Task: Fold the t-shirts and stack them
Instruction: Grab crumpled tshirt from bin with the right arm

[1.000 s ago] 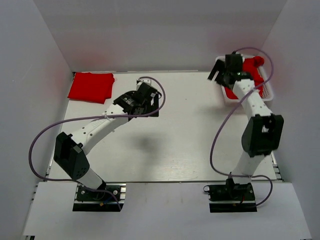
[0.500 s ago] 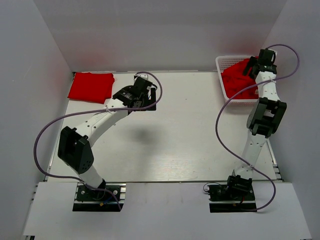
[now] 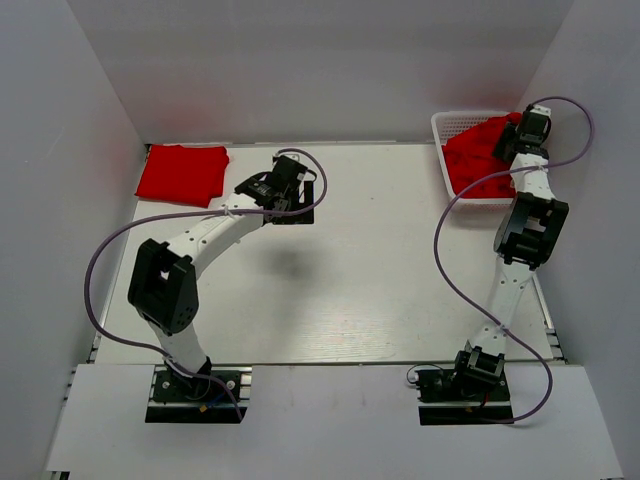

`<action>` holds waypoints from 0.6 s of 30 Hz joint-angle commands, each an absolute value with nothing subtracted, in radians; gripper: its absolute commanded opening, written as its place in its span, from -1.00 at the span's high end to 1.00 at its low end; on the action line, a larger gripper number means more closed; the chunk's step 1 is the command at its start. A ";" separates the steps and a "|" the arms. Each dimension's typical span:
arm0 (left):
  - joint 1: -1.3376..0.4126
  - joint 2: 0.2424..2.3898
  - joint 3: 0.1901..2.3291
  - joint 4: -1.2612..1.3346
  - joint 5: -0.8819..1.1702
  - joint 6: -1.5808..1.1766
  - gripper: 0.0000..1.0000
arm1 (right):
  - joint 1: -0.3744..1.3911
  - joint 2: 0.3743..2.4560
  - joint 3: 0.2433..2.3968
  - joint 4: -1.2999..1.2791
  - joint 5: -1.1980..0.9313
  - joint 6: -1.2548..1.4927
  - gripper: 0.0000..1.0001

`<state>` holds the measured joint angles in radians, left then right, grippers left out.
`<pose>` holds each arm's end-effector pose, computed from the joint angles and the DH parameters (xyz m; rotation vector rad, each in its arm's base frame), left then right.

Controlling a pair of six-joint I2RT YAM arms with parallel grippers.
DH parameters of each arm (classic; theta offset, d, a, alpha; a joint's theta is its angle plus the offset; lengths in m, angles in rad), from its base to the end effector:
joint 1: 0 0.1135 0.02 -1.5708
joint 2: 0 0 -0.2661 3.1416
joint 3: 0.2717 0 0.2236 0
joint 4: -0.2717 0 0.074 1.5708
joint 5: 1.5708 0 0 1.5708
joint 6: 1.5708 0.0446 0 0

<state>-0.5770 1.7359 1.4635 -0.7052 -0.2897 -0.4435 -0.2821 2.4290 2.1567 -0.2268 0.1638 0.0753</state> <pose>0.3025 -0.1817 0.2790 0.0553 2.4894 -0.0547 0.5249 -0.1597 0.2309 0.4680 2.0225 -0.2964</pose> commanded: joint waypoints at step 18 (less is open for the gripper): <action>-0.569 1.615 1.439 -0.695 -0.258 -0.463 -1.00 | -0.308 2.200 2.169 -0.222 -0.064 0.064 1.00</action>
